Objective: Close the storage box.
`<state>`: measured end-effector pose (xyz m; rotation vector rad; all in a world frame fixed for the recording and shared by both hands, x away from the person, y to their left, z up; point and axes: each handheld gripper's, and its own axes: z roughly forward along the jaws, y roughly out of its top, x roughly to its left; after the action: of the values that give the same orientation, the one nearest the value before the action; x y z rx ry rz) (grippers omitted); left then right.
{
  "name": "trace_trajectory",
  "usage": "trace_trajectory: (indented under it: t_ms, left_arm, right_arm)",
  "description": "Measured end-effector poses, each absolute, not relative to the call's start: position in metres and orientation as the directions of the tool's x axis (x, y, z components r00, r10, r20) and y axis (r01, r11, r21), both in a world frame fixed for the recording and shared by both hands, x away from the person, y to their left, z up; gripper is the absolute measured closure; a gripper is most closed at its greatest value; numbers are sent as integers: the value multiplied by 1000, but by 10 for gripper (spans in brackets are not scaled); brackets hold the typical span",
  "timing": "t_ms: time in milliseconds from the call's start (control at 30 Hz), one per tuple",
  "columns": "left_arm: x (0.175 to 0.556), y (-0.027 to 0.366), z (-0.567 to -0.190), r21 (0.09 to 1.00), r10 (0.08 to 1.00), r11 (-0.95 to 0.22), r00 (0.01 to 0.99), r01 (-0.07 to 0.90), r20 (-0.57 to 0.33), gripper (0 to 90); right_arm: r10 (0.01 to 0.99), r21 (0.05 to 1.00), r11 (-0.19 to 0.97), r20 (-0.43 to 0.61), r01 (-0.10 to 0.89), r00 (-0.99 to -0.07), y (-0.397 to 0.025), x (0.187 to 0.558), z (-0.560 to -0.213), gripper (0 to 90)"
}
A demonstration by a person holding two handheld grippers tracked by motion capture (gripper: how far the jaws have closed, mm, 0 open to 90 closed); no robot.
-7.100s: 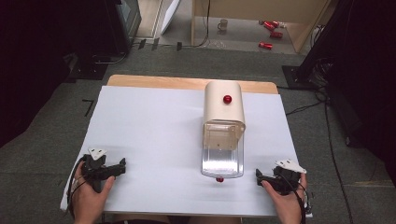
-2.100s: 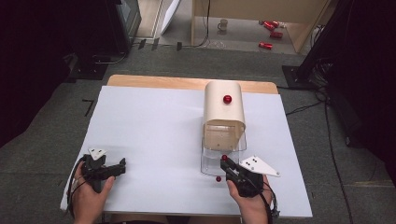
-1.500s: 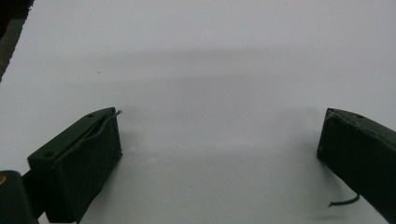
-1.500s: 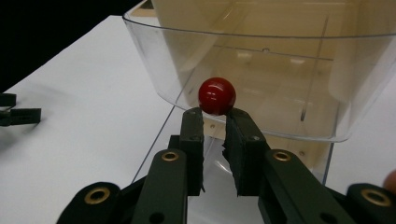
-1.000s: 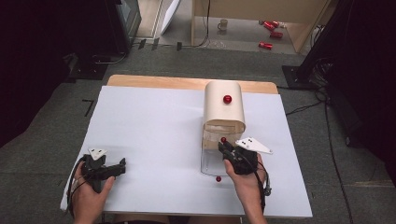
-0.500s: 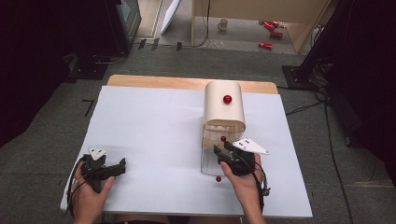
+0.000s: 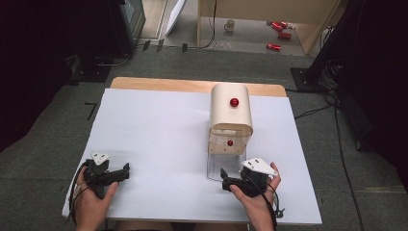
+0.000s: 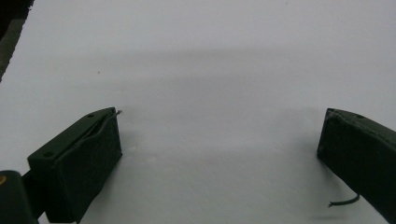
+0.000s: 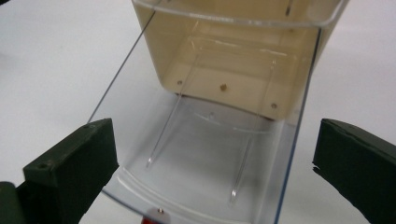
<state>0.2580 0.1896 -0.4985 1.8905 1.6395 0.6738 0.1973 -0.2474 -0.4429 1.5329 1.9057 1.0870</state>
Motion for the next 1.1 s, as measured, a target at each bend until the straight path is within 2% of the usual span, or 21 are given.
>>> trace_trajectory:
  t_ms: [367,800,1000,1033,1100]
  left_arm:
    - [258,190,-498,685,991,-111,134,720,21,0]
    - [258,190,-498,685,991,-112,134,720,21,0]
    - [258,190,-498,684,991,-112,134,720,21,0]
    - [258,190,-498,684,991,-112,134,720,21,0]
    - [258,190,-498,684,991,-112,134,720,21,0]
  right_arm:
    - [958,777,53,137,627,-251,-248,170,-460,0]
    - [966,734,23,158,678,-204,-244,164,-481,6]
    - [971,722,16,153,692,-182,-239,164,-486,94]
    - [973,718,10,152,696,-171,-237,164,-488,141]
    - [974,715,9,153,699,-169,-236,164,-489,152]
